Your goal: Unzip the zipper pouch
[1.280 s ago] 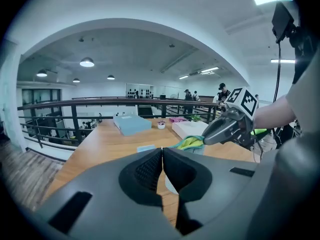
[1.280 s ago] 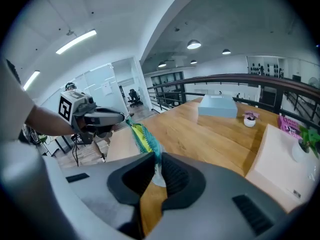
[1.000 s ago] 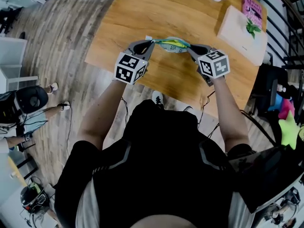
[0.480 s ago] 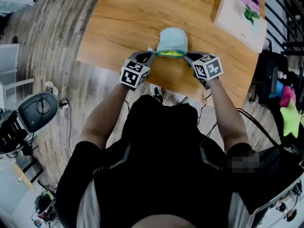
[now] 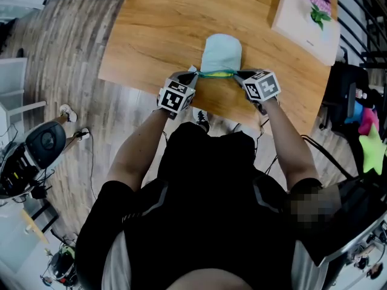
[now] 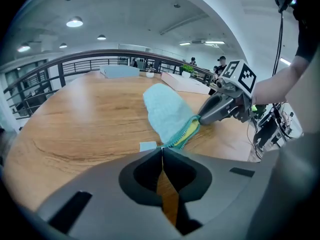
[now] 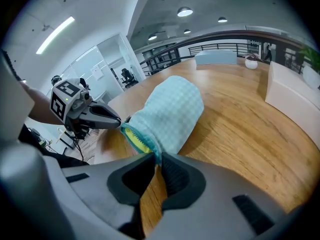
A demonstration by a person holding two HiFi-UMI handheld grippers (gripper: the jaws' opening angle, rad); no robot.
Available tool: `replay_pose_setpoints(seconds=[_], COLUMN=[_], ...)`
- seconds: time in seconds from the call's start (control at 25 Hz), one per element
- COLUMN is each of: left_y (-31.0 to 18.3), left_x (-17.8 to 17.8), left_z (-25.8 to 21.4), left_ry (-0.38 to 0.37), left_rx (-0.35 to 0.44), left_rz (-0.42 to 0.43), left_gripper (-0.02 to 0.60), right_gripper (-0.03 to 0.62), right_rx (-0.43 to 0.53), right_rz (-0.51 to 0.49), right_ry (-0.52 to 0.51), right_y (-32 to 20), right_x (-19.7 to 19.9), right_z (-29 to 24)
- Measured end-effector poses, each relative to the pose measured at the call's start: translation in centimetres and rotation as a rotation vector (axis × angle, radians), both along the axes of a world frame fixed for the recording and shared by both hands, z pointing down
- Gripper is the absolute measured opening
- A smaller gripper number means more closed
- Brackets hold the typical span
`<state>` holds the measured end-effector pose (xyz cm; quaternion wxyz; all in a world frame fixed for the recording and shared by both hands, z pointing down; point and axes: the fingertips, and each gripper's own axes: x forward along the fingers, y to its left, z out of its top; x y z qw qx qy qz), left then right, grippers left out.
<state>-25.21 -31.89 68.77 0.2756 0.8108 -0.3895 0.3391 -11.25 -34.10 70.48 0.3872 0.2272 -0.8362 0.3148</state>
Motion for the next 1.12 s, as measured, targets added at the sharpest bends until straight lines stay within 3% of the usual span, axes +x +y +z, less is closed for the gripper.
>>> replay_pose_setpoints(seconds=[0.32, 0.6, 0.72, 0.84, 1.12], left_y=[0.1, 0.4, 1.2, 1.8, 3.8], left_x=[-0.2, -0.5, -0.4, -0.3, 1.5], left_z=[1.1, 0.2, -1.0, -2.8, -8.9], left_ry=[-0.033, -0.038, -0.029, -0.018, 0.023], left_rx=[-0.018, 0.013, 0.047, 0.088, 0.232], left_rz=[-0.025, -0.072, -0.101, -0.141, -0.254], left_gripper=[0.032, 0.034, 0.047, 0.120, 0.124], right_gripper=[0.052, 0.075, 0.173, 0.181, 0.181], right_rx=[-0.030, -0.017, 0.016, 0.055, 0.164], right_rz=[0.006, -0.015, -0.036, -0.031, -0.029], right_ry=[-0.017, -0.045, -0.043, -0.087, -0.208], right_y=[0.0, 0.2, 0.3, -0.2, 0.3], right_x=[0.2, -0.2, 0.3, 0.8, 3.8], right_z=[0.5, 0.1, -0.4, -2.1, -8.9])
